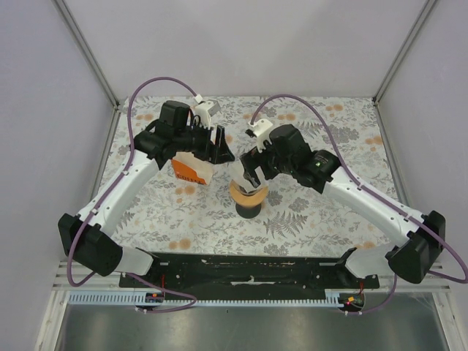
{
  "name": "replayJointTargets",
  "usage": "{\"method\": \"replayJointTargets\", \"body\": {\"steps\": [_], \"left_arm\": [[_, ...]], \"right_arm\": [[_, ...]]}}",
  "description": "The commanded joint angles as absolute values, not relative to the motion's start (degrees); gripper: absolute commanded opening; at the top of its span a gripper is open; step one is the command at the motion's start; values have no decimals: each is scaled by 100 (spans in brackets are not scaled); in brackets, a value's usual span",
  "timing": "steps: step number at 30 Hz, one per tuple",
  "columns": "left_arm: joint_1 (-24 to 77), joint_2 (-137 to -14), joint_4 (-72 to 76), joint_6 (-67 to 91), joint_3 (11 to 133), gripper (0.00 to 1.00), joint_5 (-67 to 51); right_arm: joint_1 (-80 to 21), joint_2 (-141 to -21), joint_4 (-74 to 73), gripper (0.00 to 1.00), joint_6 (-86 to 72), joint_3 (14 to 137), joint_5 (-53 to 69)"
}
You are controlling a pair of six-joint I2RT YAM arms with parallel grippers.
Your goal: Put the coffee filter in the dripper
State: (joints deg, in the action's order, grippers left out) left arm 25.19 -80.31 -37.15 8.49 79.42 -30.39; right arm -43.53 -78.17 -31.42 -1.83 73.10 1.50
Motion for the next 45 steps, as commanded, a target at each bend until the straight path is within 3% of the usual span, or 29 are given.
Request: {"method": "replayJointTargets", "body": {"steps": [1,12,21,25,32,45], "left_arm": [[2391,-7884,-3525,615,8112,79,-2875],[1416,-7796,-2936,624,7990,82,-2514],[203,-7744,-1918,528,7147,83,-2040],[62,-7287,-952,177,6068,83,-1487],[53,-6926,403,-141,4616,86,-387],[26,-7251,2636,-70,3041,90,-299]], "right_arm": [[-4289,-7401,-3085,98,-53,7822,114],[-3746,-6794,-3050,98,325,8218,-254],[-1252,-6223,-2102,98,-842,6945,-19],[-502,-6170,-1417,98,-1248,5961,404],[-352,-6337,-301,98,-1397,4765,237],[-343,-6241,1221,98,-1380,3393,-289]]}}
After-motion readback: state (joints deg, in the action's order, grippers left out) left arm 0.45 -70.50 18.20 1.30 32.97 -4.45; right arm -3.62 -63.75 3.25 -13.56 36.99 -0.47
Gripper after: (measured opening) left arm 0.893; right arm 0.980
